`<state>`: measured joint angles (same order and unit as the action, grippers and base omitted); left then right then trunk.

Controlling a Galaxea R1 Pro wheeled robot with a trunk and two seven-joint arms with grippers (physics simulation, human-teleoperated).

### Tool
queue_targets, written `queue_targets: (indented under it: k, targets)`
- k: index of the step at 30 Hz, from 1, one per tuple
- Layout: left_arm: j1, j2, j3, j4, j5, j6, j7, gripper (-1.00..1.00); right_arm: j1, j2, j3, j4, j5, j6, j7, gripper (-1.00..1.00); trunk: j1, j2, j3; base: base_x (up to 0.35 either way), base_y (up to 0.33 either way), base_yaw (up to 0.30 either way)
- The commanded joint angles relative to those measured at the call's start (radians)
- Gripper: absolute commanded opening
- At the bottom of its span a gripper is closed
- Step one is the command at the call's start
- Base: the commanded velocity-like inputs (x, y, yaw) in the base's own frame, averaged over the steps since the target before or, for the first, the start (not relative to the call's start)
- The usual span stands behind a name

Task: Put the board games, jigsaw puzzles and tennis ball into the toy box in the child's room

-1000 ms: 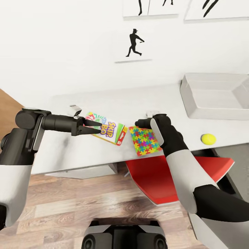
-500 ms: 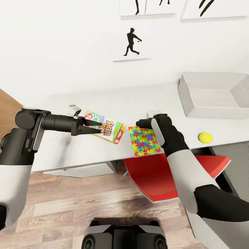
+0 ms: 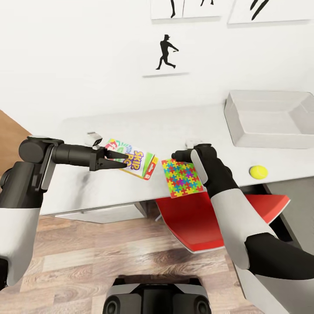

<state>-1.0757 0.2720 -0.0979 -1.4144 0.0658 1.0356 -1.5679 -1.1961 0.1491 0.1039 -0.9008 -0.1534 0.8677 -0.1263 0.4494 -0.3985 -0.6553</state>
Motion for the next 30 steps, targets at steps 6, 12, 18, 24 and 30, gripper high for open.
queue_targets:
  k: [6,12,18,24,30]
  targets:
    - [-0.001,0.001,-0.005,0.000,0.002,0.011,-0.001,1.00,0.000,0.000,0.000,-0.001,-0.009,0.004,-0.009,1.00,0.001,-0.002,-0.001,-0.102,0.000,0.000]
    - [-0.001,0.001,-0.003,0.000,0.002,0.011,-0.001,1.00,0.000,0.000,0.000,-0.001,-0.009,0.004,-0.009,1.00,0.001,-0.002,-0.001,-0.058,0.000,0.000]
    - [-0.001,0.001,-0.003,0.000,0.003,0.011,-0.001,1.00,0.000,0.000,0.000,-0.008,-0.009,0.004,-0.009,1.00,0.001,-0.002,-0.001,-0.095,0.000,0.000]
    - [-0.001,0.001,-0.002,0.000,0.003,0.011,-0.001,1.00,0.000,0.000,-0.002,-0.013,-0.009,0.022,-0.009,1.00,0.001,-0.002,-0.001,-0.016,0.000,0.000]
    - [-0.001,0.001,-0.002,0.000,0.003,0.011,-0.001,1.00,0.000,0.000,-0.004,-0.033,-0.009,0.041,-0.009,1.00,0.001,-0.002,-0.001,-0.036,0.000,0.000]
